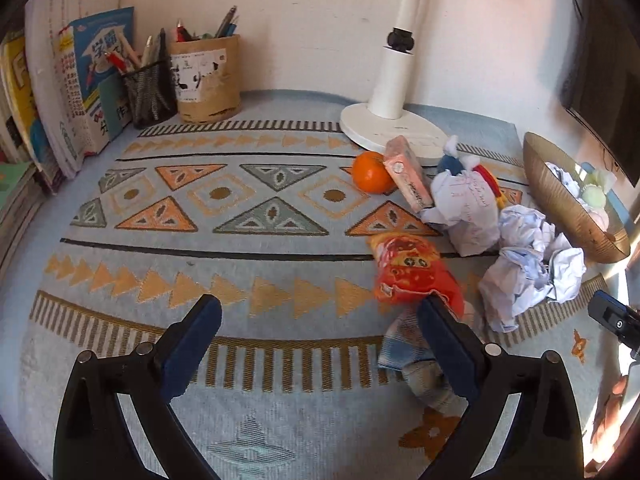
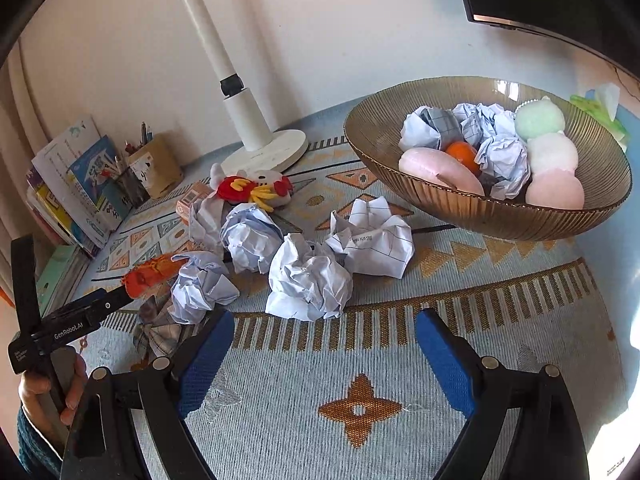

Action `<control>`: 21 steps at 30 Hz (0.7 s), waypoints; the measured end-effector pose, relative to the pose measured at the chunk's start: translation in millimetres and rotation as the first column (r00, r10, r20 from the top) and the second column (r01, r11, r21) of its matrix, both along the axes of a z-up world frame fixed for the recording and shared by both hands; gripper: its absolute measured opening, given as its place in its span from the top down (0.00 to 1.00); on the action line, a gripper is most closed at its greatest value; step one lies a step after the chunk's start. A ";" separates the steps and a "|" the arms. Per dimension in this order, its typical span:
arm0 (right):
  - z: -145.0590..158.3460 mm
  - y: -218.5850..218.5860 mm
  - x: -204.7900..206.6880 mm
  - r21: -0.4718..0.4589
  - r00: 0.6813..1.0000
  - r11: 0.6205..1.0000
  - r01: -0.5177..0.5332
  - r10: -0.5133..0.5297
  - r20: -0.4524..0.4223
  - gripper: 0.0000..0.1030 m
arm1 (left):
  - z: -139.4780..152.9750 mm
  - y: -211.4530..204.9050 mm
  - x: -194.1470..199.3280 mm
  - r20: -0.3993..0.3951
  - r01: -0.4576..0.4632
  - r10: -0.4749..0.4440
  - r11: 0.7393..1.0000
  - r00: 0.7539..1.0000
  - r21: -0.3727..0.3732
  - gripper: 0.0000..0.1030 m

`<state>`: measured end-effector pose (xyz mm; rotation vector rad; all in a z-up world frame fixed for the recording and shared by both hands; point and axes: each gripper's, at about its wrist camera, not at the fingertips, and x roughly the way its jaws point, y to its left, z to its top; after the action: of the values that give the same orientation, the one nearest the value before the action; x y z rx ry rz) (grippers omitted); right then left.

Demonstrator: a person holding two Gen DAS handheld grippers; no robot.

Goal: Organize objects

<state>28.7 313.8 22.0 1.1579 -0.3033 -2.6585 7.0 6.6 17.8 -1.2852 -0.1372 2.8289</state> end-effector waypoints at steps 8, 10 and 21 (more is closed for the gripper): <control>-0.7 -0.2 -3.3 0.015 1.000 1.000 0.017 -0.017 0.017 0.12 | 8.4 1.2 -1.5 0.057 0.196 -0.203 0.974 0.978 0.114 0.06; -0.7 -2.5 -6.7 0.019 0.999 1.000 0.020 -0.021 0.031 0.12 | 8.9 10.1 -3.2 0.054 0.235 -0.241 0.967 0.969 0.103 0.06; -15.6 -32.4 -39.6 0.035 0.991 0.997 0.062 -0.065 0.116 0.36 | -4.7 59.1 -32.1 0.118 0.365 -0.364 0.931 0.924 0.017 0.52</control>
<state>-10.9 281.4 6.4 1.3386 -0.3248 -2.6634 -25.1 65.8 13.2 -1.3206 0.0994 2.4423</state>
